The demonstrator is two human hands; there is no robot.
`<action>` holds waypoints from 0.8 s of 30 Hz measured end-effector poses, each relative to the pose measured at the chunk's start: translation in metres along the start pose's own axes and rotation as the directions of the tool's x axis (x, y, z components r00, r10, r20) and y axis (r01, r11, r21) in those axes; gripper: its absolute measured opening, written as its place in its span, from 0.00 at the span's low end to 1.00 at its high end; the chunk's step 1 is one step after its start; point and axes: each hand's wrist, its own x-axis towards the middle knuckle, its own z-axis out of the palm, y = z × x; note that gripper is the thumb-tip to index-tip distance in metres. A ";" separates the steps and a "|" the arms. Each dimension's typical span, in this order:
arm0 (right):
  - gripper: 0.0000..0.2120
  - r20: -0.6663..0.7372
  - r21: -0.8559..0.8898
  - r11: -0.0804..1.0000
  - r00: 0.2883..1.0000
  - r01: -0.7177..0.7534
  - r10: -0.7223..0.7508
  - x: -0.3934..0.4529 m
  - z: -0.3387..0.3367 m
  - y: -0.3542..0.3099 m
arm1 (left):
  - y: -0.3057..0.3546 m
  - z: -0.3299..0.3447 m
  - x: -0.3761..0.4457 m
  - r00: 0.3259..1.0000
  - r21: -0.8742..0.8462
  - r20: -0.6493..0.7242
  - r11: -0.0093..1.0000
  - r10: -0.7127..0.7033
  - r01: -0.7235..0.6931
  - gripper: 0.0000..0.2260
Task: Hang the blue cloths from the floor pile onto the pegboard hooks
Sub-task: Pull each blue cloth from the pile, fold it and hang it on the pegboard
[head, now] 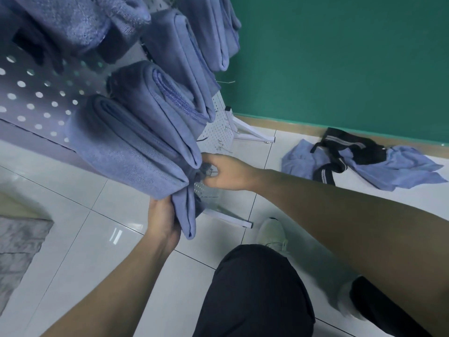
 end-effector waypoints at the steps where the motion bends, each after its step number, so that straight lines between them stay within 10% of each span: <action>1: 0.19 0.011 -0.010 1.000 1.000 0.009 -0.009 -0.001 0.001 0.001 | -0.002 0.001 -0.002 0.998 0.050 0.037 0.998 0.047 -0.049 0.10; 9: 0.02 -0.015 -0.015 0.997 0.997 0.080 -0.080 0.006 0.019 -0.015 | -0.009 0.006 -0.006 0.904 0.346 -0.184 0.887 0.385 -0.307 0.11; 12: 0.18 0.000 0.022 0.997 0.997 0.072 -0.072 0.009 0.031 -0.007 | -0.010 0.013 -0.012 0.903 0.285 -0.266 0.922 0.337 -0.261 0.09; 15: 0.32 -0.004 -0.005 1.000 1.000 0.019 -0.019 0.009 0.037 0.001 | -0.016 0.012 -0.009 0.930 0.257 -0.202 0.933 0.307 -0.252 0.05; 24: 0.28 -0.072 0.009 0.999 0.997 -0.034 0.034 0.014 0.049 0.007 | -0.012 0.033 -0.040 0.957 0.030 -0.029 0.957 0.288 -0.287 0.03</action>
